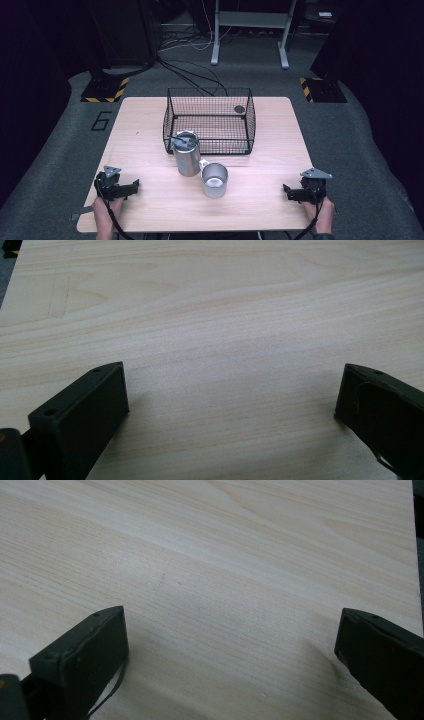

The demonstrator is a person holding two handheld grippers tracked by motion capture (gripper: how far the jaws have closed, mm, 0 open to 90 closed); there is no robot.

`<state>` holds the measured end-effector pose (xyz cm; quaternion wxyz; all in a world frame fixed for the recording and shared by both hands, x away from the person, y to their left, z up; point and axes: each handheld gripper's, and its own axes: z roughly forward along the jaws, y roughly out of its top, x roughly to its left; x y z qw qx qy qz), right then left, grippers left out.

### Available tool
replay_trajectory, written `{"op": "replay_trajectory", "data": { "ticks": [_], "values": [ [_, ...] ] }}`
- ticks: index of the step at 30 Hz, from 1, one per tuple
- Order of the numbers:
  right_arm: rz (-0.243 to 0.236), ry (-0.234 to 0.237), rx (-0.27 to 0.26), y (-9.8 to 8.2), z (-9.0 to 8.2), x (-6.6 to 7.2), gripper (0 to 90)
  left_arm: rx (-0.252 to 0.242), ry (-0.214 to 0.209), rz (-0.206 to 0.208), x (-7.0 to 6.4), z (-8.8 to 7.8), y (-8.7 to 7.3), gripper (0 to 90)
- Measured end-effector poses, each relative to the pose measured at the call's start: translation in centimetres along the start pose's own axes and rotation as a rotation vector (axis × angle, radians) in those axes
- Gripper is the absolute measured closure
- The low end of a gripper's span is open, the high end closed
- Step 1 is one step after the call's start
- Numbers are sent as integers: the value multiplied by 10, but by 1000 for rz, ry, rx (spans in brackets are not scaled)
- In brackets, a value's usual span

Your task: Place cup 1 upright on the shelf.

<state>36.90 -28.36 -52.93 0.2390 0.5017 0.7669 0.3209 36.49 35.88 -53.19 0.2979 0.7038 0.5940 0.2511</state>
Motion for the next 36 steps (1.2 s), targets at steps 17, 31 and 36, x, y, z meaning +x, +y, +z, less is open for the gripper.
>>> {"op": "replay_trajectory", "data": {
  "ticks": [17,31,36],
  "values": [
    [6,-17,6,1,-1,3,0,-2,4,0,0,0,0,4],
    [14,37,-11,7,-13,7,0,-2,4,1,0,0,0,4],
    [2,47,-11,9,-19,13,0,-1,6,-9,-1,0,1,4]
  ]
}}
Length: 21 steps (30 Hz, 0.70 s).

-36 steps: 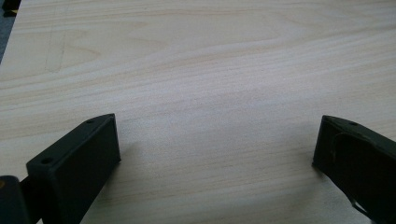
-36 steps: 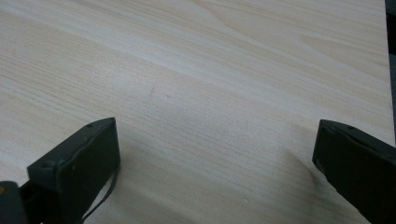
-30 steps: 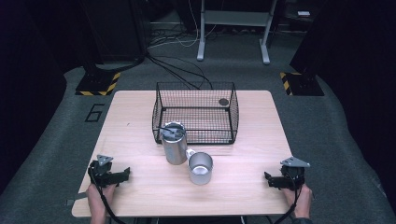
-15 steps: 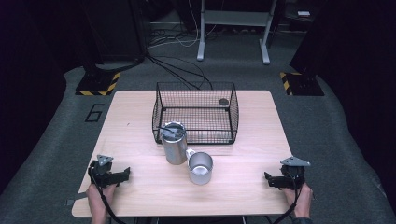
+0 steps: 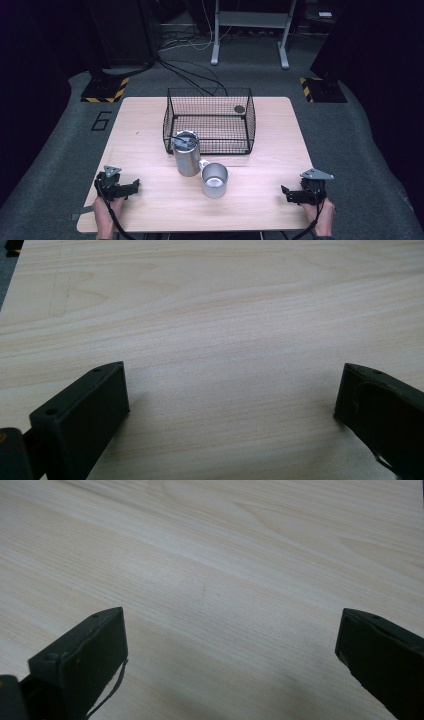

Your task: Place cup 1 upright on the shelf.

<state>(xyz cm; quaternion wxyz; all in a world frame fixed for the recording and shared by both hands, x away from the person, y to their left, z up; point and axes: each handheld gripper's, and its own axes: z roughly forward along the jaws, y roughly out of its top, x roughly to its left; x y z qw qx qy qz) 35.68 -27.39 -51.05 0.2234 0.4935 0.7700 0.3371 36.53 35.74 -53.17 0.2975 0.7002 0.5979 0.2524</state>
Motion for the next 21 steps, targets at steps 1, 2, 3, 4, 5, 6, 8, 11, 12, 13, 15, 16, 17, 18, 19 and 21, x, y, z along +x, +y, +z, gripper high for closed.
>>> {"op": "replay_trajectory", "data": {
  "ticks": [1,2,3,4,5,6,8,11,12,13,15,16,17,18,19,21],
  "values": [
    [-2,4,-9,0,0,1,0,0,0,0,0,0,0,4],
    [4,5,-10,0,-1,2,0,0,1,-1,0,0,0,4],
    [-6,7,-8,0,-2,2,0,-3,6,2,0,0,0,3],
    [-5,8,-10,0,-2,3,0,0,8,1,-1,0,0,4],
    [-1,8,-14,-1,-2,4,0,8,3,-4,-2,-2,2,19],
    [-9,12,-14,-1,-2,4,0,3,-10,-1,-2,-3,2,41],
    [-8,16,-16,-2,-2,5,0,-27,-40,-22,-6,-5,3,44],
    [-11,17,-7,-3,-1,6,0,-56,-66,3,-13,-11,8,26],
    [-9,19,-9,-3,-1,7,0,-72,-75,15,-17,-13,10,23],
    [-4,20,-11,-3,0,7,0,-81,-83,21,-20,-15,12,14],
    [-14,22,-6,-3,0,8,0,-99,-100,36,-25,-17,16,7],
    [-9,22,-4,-3,0,9,0,-101,-111,45,-28,-20,19,5],
    [-9,25,-6,-3,1,9,0,-107,-123,52,-31,-22,21,3],
    [-9,26,-8,-3,1,10,0,-112,-133,60,-33,-24,23,3],
    [-16,26,-10,-4,2,10,0,-118,-143,70,-36,-26,26,3],
    [-20,27,-6,-4,3,10,0,-136,-162,80,-42,-29,30,3]
  ]
}}
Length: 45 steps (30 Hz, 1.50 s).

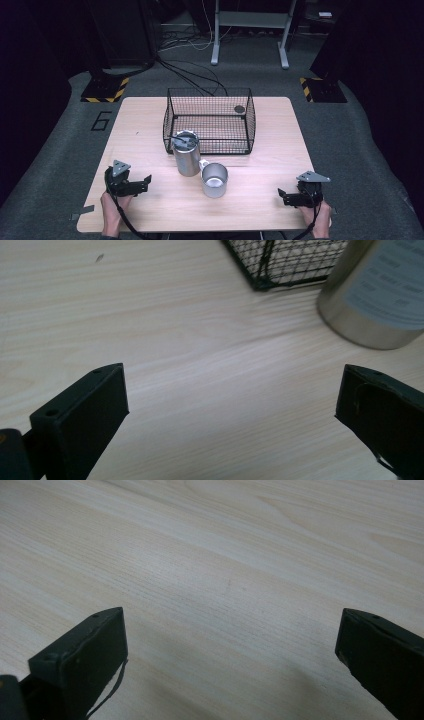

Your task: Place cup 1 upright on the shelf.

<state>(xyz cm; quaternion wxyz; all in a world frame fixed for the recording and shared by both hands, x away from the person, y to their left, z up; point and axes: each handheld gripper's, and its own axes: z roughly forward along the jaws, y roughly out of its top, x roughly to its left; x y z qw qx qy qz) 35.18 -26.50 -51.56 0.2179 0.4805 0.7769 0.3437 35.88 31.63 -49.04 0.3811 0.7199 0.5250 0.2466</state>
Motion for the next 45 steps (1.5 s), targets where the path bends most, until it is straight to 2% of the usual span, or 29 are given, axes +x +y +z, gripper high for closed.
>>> {"op": "replay_trajectory", "data": {
  "ticks": [7,9,15,18,20,23,28,33,40,43,45],
  "values": [
    [7,6,4,-2,3,1,0,-41,-54,45,-17,-6,17,3],
    [9,8,16,-3,4,2,0,-46,-61,55,-20,-6,20,3],
    [4,9,8,-4,5,1,0,-61,-89,99,-30,-7,32,3],
    [22,16,3,-6,6,1,0,-71,-107,130,-38,-6,40,3],
    [26,18,2,-6,6,1,0,-80,-108,131,-40,-5,42,3],
    [16,19,1,-7,9,0,0,-88,-127,155,-46,-6,50,3],
    [26,24,-1,-8,8,0,0,-100,-144,168,-52,-6,57,4],
    [12,17,6,-9,10,1,0,-106,-172,199,-58,-6,66,4],
    [20,14,6,-9,10,1,0,-122,-200,195,-64,-3,74,3],
    [-4,3,27,-8,12,2,0,-127,-218,206,-68,-1,78,3],
    [11,7,26,-8,12,2,0,-130,-226,203,-70,1,81,3]
  ]
}}
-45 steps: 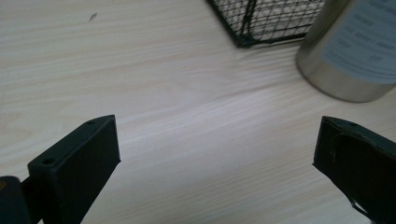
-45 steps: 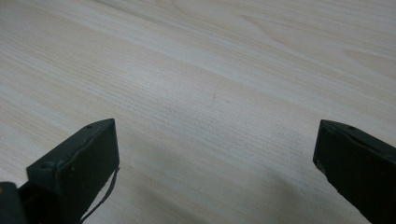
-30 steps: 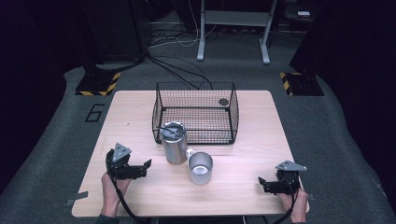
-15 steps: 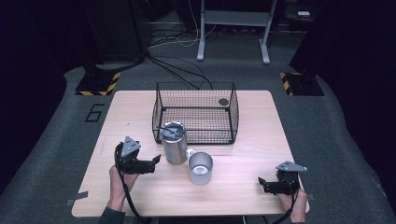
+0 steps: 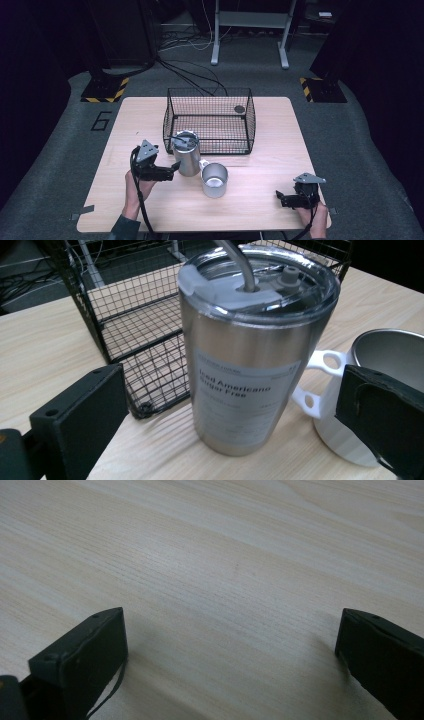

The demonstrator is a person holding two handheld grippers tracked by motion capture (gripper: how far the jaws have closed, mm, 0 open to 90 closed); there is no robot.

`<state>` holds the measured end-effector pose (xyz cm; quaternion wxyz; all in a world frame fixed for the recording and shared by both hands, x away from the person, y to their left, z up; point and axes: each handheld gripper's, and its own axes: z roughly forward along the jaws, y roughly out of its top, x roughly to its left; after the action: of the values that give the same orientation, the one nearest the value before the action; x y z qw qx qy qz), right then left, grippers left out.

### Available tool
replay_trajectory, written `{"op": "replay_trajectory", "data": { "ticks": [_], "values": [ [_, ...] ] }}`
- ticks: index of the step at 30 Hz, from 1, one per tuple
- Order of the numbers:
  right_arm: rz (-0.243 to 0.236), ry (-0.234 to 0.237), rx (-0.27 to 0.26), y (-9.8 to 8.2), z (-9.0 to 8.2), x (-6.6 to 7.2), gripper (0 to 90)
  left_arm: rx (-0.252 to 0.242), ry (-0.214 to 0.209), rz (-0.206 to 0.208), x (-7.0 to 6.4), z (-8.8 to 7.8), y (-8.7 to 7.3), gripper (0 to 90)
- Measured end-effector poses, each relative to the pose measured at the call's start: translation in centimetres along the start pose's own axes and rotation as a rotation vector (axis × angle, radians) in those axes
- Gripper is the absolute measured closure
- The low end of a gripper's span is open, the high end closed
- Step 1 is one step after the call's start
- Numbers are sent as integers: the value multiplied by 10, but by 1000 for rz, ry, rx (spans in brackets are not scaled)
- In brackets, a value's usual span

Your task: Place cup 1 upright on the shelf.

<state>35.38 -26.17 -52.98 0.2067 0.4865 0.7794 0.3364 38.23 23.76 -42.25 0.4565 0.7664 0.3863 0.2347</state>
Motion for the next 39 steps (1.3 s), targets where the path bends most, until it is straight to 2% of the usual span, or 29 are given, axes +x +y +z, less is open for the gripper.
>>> {"op": "replay_trajectory", "data": {
  "ticks": [3,6,9,17,27,32,39],
  "values": [
    [4,0,-1,0,-1,0,0,0,-9,0,0,2,2,3],
    [-15,-8,7,0,0,0,0,-13,-18,-12,0,7,5,2],
    [-2,-10,8,0,1,0,0,-13,-30,-21,1,8,6,2],
    [-4,-10,11,0,1,0,0,-23,-46,-22,0,15,13,2],
    [-8,-10,10,0,1,0,0,-49,-42,-20,-1,27,18,2],
    [-5,-10,10,0,1,0,0,-59,-48,-31,-2,33,20,2],
    [-5,-10,8,0,1,0,0,-65,-60,-24,-3,40,22,1]
  ]
}}
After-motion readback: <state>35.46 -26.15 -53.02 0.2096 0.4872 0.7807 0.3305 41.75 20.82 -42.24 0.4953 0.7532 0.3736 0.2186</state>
